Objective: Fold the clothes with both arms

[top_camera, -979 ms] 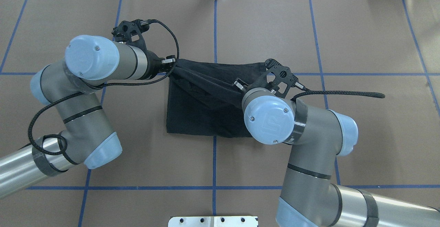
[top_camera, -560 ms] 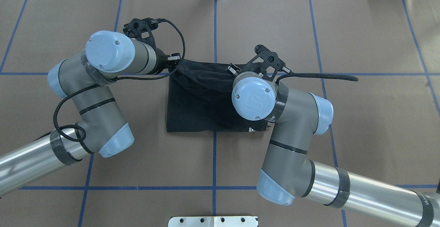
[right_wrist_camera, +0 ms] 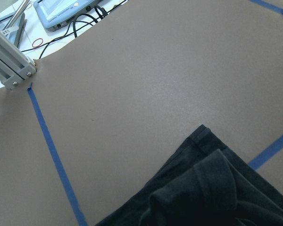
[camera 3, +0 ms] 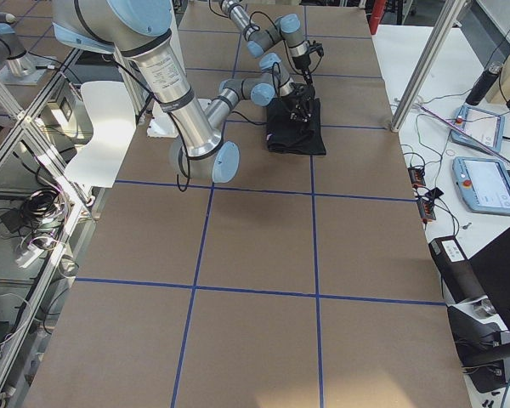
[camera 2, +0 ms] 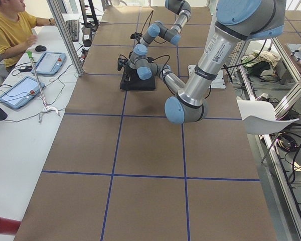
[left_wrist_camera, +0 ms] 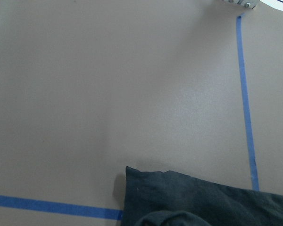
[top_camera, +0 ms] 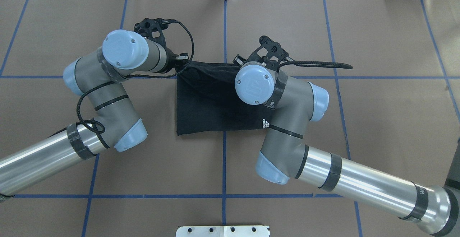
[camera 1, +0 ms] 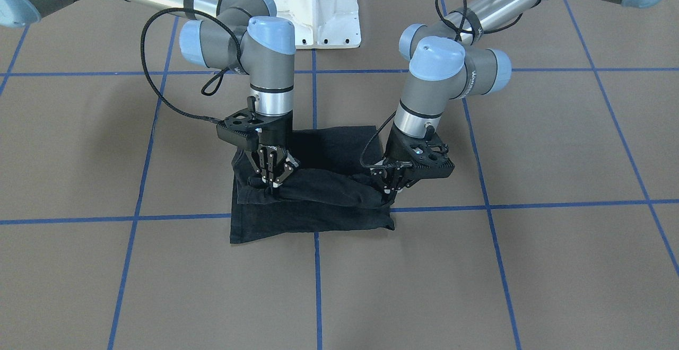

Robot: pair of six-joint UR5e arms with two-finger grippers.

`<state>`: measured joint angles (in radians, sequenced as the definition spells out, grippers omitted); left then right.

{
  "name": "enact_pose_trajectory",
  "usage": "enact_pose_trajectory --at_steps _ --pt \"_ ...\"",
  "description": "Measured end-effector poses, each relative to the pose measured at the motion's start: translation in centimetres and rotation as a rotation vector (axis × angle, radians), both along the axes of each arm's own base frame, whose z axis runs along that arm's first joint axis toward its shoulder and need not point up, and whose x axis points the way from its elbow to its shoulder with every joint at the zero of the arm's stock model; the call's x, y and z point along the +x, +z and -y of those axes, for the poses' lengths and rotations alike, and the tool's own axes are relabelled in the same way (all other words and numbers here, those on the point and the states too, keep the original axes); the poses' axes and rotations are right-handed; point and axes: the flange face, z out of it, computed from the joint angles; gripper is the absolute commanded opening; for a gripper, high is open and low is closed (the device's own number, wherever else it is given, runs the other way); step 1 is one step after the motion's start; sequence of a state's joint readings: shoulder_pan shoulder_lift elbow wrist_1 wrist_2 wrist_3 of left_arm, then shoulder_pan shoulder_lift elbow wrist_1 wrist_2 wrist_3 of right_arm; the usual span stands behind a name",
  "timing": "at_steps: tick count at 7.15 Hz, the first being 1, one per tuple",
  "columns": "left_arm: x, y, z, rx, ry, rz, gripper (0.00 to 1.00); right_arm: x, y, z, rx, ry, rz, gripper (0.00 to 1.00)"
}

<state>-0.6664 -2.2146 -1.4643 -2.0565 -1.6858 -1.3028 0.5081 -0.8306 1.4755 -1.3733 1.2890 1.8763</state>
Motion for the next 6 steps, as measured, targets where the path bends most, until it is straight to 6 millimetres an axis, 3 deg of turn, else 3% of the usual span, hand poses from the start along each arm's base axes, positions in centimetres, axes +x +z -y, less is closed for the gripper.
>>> enact_pose_trajectory --at_steps 2,4,5,6 --pt "-0.5 0.4 1.3 0.067 0.033 0.031 1.00 0.3 0.6 3.4 0.010 -0.053 -0.024 1.00" --pt "-4.7 -0.8 2.5 0.123 0.113 0.005 1.00 4.4 -1.9 6.0 -0.007 -0.194 0.012 1.00" --pt "-7.4 -0.6 2.2 0.167 0.175 0.003 1.00 6.4 -3.7 5.6 -0.005 -0.246 0.021 1.00" --pt "-9.2 0.0 1.6 0.197 0.212 0.007 1.00 6.6 -4.8 4.0 0.002 -0.277 0.015 1.00"
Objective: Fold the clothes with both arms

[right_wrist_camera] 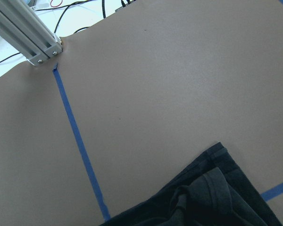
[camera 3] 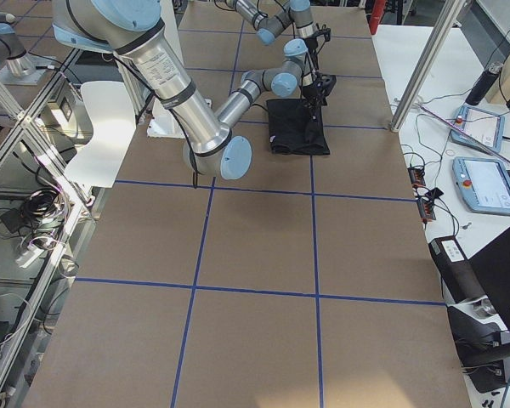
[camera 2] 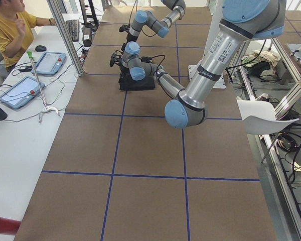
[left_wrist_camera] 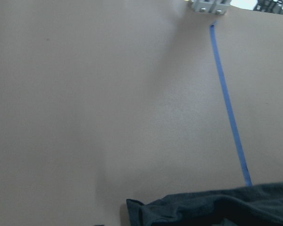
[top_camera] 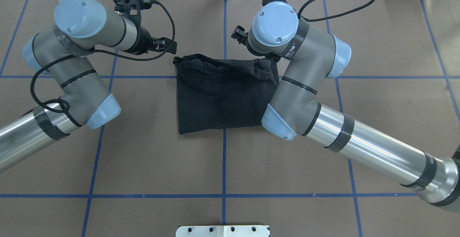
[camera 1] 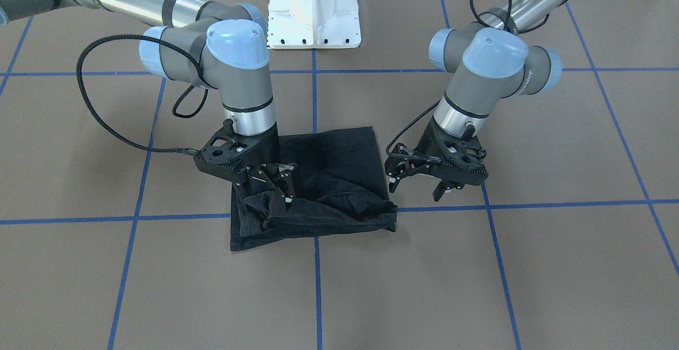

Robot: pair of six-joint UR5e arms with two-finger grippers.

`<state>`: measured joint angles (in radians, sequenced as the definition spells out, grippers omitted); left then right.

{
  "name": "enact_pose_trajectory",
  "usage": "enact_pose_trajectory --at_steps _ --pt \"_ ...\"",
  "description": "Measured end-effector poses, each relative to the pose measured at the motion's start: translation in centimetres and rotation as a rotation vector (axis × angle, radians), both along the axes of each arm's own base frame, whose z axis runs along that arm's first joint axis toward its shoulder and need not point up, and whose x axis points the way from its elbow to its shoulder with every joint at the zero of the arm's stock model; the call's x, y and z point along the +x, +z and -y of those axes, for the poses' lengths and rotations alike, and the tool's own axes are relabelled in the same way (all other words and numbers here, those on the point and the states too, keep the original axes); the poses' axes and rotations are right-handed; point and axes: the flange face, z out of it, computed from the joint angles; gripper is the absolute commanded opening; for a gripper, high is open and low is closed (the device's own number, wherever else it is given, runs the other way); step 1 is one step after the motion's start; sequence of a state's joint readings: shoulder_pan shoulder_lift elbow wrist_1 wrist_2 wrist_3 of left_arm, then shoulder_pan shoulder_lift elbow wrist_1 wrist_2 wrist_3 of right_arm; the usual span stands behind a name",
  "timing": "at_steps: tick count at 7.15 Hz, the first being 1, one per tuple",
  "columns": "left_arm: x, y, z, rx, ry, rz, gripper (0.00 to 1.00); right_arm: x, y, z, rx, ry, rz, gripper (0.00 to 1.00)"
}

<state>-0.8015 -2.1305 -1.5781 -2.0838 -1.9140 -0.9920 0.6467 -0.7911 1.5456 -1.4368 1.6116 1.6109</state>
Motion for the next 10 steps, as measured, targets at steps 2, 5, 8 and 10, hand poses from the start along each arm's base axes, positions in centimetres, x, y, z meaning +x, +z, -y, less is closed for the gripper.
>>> enact_pose_trajectory --at_steps 2,5,8,10 --pt "-1.0 0.5 -0.4 0.018 0.019 0.003 1.00 -4.8 -0.1 -5.6 0.054 -0.028 -0.052 0.47" --pt "-1.4 0.4 -0.6 0.023 0.020 -0.002 1.00 -9.1 2.0 -9.6 0.073 -0.055 -0.107 0.00" --pt "-1.6 0.2 -0.8 0.026 0.018 -0.006 1.00 -10.0 3.9 -7.5 0.094 -0.005 -0.152 0.00" --pt "-1.8 0.0 -0.8 0.030 0.015 -0.009 1.00 -11.0 5.3 -2.1 0.124 0.071 -0.136 0.00"
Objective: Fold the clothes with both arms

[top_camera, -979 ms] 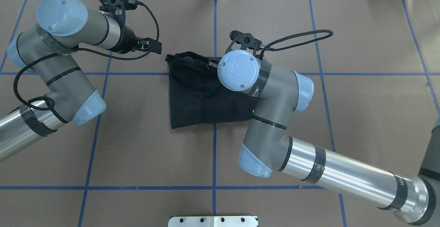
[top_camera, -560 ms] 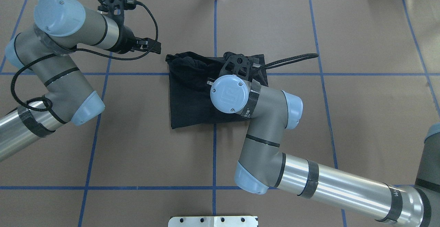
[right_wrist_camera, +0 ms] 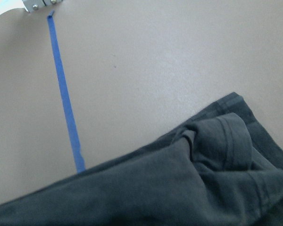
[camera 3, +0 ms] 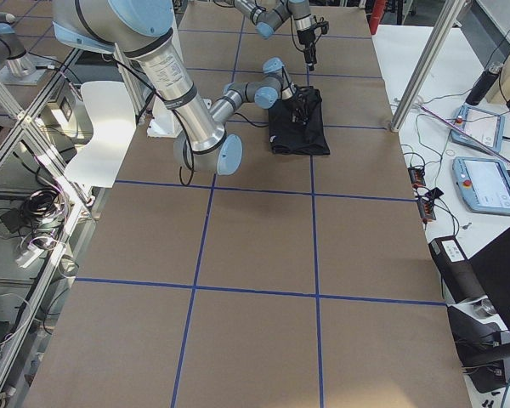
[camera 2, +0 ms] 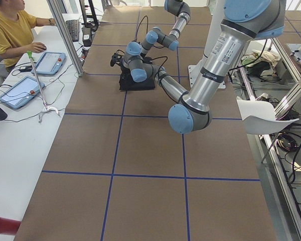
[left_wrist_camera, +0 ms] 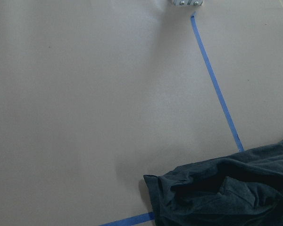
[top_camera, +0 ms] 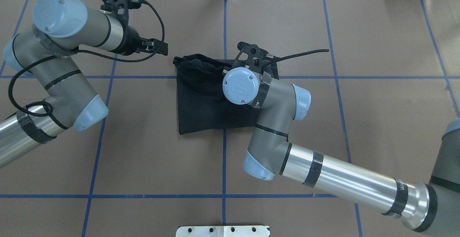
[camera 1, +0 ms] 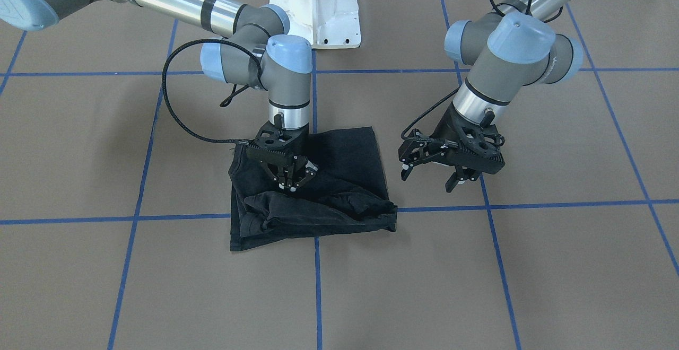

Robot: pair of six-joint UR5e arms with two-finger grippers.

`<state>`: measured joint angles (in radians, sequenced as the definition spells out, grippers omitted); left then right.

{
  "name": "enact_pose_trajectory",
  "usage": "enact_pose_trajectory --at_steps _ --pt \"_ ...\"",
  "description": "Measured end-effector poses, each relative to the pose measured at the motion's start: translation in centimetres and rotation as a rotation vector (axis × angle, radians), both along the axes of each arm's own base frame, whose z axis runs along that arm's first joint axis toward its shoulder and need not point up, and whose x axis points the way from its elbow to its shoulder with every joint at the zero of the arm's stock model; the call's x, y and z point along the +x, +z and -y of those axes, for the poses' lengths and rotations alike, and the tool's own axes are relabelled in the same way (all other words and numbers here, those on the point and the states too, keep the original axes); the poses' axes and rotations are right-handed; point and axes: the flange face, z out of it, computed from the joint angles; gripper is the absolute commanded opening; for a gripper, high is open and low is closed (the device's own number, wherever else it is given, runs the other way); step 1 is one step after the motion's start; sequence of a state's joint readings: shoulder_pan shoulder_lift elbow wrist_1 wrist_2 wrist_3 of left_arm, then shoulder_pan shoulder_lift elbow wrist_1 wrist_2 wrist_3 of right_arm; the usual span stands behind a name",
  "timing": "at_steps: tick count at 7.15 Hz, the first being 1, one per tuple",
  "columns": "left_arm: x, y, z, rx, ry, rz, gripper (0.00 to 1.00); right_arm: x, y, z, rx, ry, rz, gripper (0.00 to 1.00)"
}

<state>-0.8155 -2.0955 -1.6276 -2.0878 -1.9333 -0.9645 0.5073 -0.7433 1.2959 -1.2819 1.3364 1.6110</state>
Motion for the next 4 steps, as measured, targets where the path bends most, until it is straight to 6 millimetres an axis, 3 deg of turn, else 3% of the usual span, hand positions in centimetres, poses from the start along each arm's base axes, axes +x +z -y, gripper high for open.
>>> enact_pose_trajectory --at_steps 2,3,4 --pt "-0.3 -0.3 -0.1 0.004 -0.002 -0.005 1.00 1.0 1.2 7.2 0.047 0.098 0.037 0.00" --pt "-0.4 -0.6 -0.2 0.006 -0.004 -0.009 1.00 2.2 1.6 9.7 0.078 0.151 0.053 0.15" --pt "-0.6 -0.8 -0.3 0.008 -0.006 -0.011 1.00 3.7 1.6 11.4 0.094 0.176 0.074 0.93"
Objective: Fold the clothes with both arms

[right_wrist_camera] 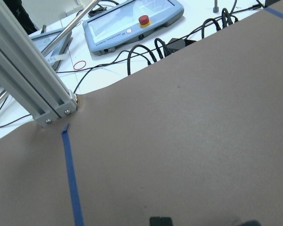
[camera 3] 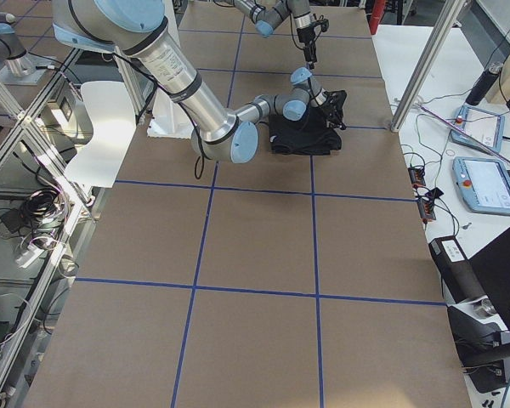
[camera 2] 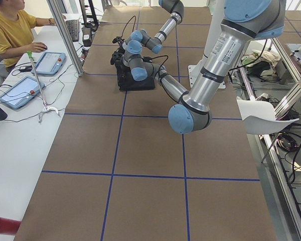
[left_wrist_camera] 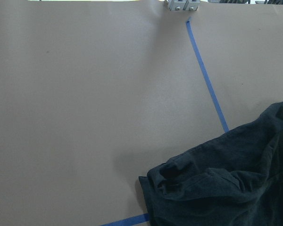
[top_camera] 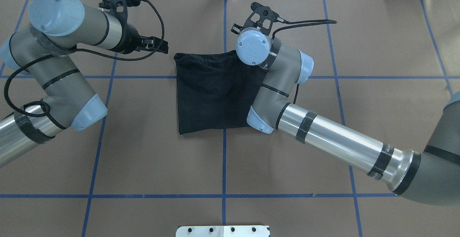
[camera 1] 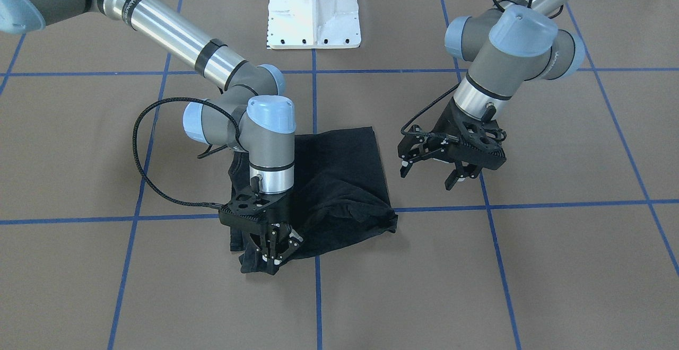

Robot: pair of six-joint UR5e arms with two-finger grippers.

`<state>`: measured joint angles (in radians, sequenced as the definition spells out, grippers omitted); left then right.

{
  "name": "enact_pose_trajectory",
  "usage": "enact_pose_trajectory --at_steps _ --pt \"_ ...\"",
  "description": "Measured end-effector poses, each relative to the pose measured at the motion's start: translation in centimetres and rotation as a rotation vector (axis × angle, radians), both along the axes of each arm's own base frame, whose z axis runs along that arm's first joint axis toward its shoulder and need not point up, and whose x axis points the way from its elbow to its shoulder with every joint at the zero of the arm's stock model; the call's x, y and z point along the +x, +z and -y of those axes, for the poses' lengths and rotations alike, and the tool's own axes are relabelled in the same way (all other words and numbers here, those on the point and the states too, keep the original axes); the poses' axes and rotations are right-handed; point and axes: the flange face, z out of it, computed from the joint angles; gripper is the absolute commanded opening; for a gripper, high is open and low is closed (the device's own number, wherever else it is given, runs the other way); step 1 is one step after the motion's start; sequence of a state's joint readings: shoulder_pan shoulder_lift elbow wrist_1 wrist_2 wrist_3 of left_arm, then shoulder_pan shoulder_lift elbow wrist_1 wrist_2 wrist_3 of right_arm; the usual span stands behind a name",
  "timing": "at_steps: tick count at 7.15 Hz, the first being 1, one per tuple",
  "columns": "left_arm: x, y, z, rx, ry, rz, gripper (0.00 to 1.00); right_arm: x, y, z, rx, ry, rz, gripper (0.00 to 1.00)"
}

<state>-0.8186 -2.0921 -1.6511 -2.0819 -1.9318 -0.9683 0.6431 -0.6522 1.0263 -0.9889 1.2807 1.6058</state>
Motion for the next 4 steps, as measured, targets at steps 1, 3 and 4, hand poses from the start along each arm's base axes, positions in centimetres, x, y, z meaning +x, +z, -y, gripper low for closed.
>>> enact_pose_trajectory --at_steps 1,3,4 --pt "-0.3 0.0 -0.2 0.001 0.000 0.002 1.00 1.4 0.1 0.9 0.000 -0.042 0.005 1.00" --pt "-2.2 -0.1 -1.0 0.001 0.011 0.065 1.00 6.0 1.7 -0.2 0.012 -0.210 -0.030 1.00" --pt "-4.4 -0.2 -1.7 0.030 0.034 0.133 1.00 10.8 2.9 -1.8 0.004 -0.300 -0.039 1.00"
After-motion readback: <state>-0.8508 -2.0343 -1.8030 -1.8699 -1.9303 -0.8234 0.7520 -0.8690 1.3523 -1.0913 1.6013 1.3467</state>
